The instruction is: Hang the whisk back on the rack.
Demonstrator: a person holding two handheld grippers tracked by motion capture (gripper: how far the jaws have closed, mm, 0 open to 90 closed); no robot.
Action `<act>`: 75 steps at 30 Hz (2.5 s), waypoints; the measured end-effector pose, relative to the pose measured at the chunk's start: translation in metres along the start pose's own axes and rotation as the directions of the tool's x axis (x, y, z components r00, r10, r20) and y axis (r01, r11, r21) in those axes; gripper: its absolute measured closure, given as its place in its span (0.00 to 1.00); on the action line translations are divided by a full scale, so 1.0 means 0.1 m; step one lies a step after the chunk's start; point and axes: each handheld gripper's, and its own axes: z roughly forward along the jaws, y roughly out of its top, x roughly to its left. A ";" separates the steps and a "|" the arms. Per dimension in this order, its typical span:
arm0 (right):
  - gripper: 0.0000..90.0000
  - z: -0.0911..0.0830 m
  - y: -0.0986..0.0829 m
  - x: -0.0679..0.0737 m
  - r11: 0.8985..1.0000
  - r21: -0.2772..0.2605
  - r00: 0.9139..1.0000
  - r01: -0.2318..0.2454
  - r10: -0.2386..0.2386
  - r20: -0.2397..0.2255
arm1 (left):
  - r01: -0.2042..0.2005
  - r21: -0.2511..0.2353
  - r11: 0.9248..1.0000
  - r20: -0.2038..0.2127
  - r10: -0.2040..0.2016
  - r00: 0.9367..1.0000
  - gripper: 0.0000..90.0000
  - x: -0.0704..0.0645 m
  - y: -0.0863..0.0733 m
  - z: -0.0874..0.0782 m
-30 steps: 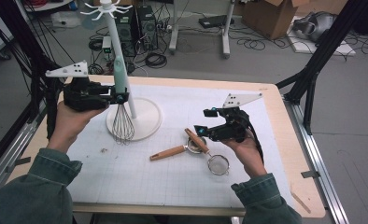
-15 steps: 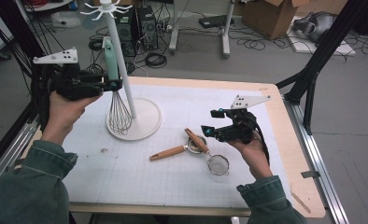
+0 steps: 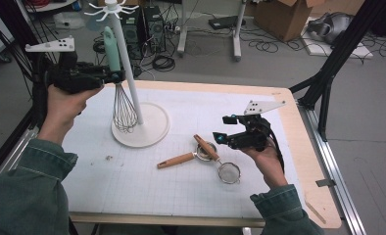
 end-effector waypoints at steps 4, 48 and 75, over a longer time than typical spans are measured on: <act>0.26 0.02 0.00 0.00 1.000 0.001 1.000 0.001 -0.001 -0.003 | -0.012 0.005 1.000 -0.003 0.012 1.000 0.77 -0.03 0.07 0.04; 0.26 0.00 0.02 0.00 1.000 -0.027 1.000 0.010 -0.010 -0.015 | 0.013 0.017 1.000 -0.210 -0.009 0.978 0.77 0.00 0.21 0.24; 0.26 -0.04 0.00 -0.05 0.999 -0.031 1.000 -0.006 0.006 -0.007 | -0.004 0.032 0.999 -0.192 0.010 0.981 0.63 0.04 0.17 -0.13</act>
